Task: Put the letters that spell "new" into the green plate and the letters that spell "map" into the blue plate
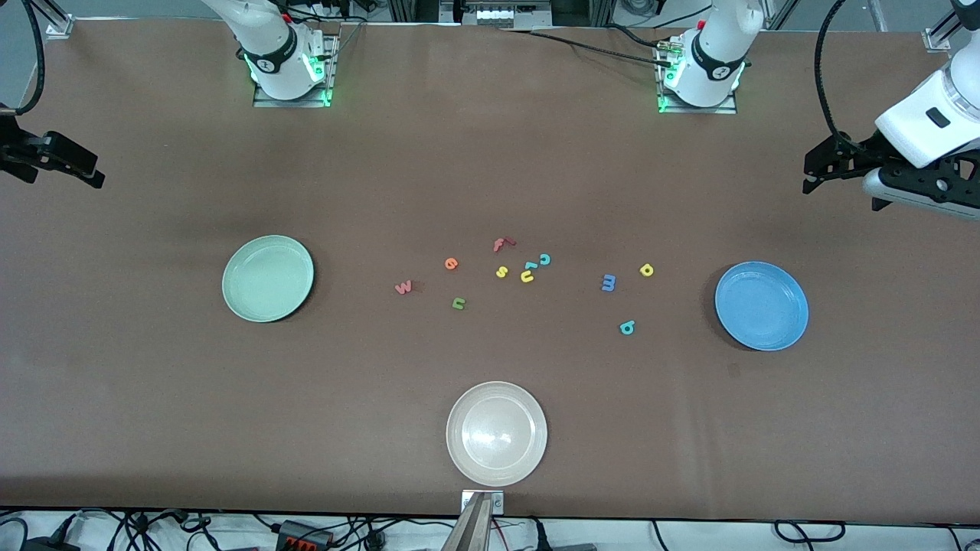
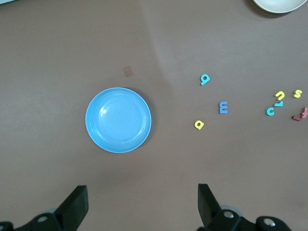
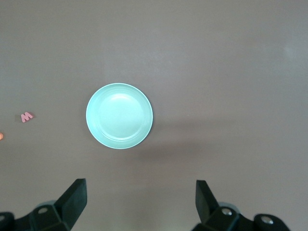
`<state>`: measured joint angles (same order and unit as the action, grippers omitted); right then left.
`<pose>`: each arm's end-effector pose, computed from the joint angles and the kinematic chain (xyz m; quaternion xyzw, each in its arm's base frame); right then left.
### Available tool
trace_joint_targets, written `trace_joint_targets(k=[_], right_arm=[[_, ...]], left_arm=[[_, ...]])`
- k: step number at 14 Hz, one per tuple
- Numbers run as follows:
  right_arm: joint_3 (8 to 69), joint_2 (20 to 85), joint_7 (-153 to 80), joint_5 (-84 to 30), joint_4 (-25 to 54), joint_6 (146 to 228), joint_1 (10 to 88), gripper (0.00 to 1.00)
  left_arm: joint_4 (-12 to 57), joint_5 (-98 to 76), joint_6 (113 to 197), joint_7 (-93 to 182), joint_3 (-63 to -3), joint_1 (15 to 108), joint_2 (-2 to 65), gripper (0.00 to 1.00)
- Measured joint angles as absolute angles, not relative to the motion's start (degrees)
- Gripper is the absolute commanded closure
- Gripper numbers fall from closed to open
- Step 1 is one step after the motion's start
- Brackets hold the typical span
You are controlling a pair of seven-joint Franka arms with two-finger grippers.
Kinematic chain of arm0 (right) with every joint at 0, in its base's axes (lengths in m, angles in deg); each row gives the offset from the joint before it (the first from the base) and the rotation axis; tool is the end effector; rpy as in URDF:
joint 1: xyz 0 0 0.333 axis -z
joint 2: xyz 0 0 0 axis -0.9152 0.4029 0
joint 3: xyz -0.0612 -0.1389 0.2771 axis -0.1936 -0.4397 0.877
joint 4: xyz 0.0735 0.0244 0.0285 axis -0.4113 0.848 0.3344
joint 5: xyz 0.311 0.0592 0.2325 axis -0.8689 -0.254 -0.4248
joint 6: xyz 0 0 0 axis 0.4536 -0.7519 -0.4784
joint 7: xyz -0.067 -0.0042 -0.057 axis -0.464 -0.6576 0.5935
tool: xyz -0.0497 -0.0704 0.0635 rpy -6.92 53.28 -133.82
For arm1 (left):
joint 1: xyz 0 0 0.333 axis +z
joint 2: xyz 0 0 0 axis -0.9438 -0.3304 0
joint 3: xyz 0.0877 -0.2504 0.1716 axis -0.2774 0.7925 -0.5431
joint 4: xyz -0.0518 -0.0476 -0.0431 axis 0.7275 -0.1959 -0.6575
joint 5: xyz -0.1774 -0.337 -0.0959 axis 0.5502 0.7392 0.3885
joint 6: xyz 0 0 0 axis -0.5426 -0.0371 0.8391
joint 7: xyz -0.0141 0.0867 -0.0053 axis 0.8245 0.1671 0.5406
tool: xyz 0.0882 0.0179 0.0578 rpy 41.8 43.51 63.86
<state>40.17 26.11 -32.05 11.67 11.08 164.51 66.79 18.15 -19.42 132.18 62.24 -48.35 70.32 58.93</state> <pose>0.5421 -0.0459 0.6063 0.9994 -0.0322 -0.0015 0.0110 0.5487 -0.0359 0.6044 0.9915 -0.1301 0.0056 0.0044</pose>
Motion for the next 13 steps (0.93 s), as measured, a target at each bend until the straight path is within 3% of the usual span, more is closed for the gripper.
trace_joint_targets(k=[13], right_arm=[[40.1,26.1,-32.2,11.8,11.3,165.2,67.0,0.00]], left_arm=[[18.1,-19.4,132.2,62.2,-48.4,70.3,58.9,0.00]])
